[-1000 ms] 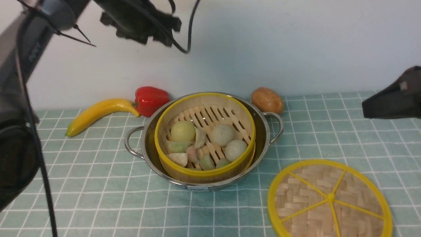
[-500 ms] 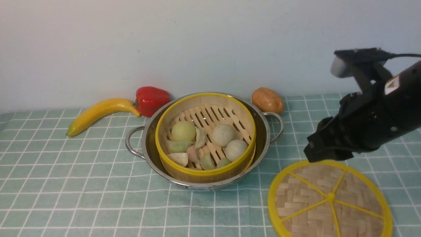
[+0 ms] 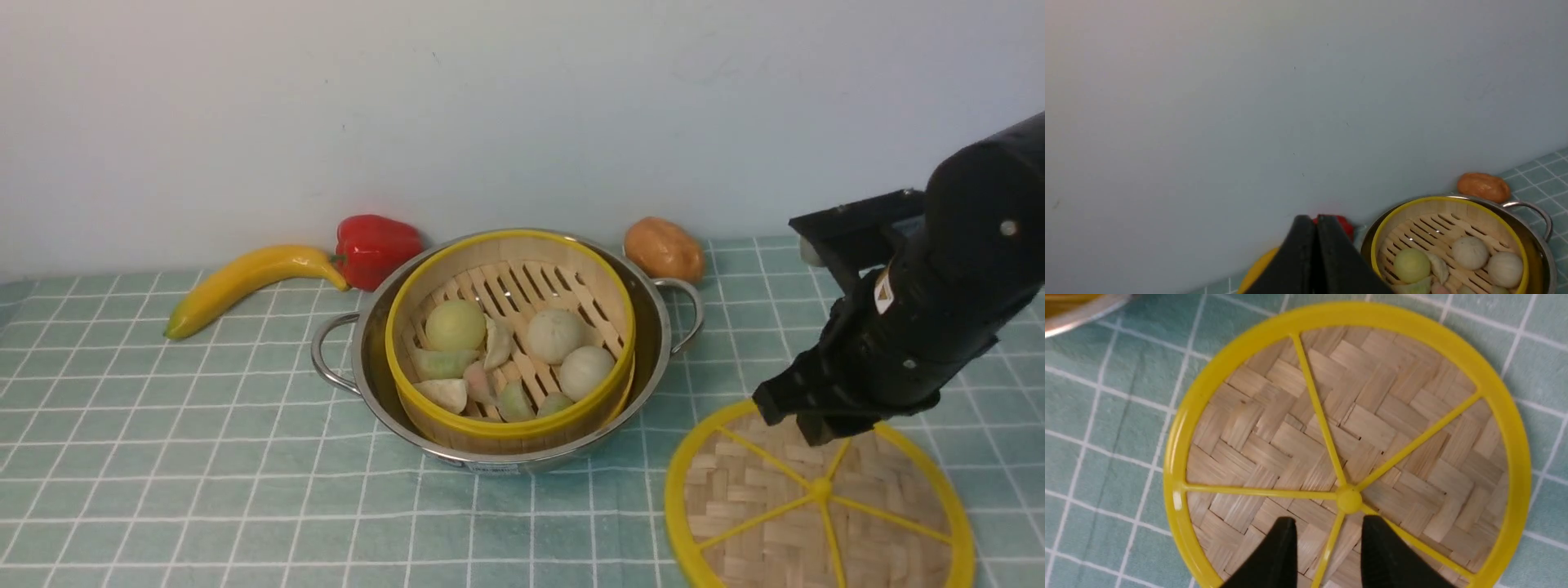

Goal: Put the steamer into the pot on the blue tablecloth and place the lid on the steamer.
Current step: 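Move the gripper down to the bamboo steamer lid and grasp its center knob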

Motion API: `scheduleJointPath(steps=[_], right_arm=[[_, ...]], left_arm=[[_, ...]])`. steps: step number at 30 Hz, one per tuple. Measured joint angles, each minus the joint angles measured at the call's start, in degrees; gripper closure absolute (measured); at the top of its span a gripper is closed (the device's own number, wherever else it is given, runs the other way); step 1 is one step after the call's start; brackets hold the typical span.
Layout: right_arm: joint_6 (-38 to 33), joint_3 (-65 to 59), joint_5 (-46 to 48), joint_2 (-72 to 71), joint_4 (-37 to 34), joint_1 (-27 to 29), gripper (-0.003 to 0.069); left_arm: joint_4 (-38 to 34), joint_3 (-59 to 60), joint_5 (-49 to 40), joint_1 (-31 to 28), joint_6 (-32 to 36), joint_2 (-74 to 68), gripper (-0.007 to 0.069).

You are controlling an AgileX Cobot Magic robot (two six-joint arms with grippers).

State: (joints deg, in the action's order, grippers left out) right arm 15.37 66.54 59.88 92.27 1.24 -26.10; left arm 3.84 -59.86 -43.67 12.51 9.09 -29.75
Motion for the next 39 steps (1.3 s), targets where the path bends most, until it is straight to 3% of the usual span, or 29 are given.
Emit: scheduleJointPath(steps=[3,8,25,30,39], right_arm=[[0.00,0.00,0.00,2.41,-0.02,-0.04,0.0419],[0.05,0.00,-0.12,5.92,0.10,-0.04,0.0419],[2.09,0.00,-1.00,12.91,2.60,-0.04,0.0419],[2.60,0.34,-1.10,13.04,4.02,-0.07,0.0507],[2.63,8.08,10.19,3.52,7.91,-0.07,0.0512]], left_arm=[[0.00,10.61,4.22,0.00,-2.40,6.55,0.0648],[-0.06,17.43,4.48,0.00,-4.50,11.07,0.0646],[-1.45,17.94,4.20,0.00,-5.03,11.51,0.0643],[-1.71,17.94,4.08,0.00,-5.03,11.51,0.0643],[-1.73,17.94,4.02,0.00,-5.03,11.57,0.0643]])
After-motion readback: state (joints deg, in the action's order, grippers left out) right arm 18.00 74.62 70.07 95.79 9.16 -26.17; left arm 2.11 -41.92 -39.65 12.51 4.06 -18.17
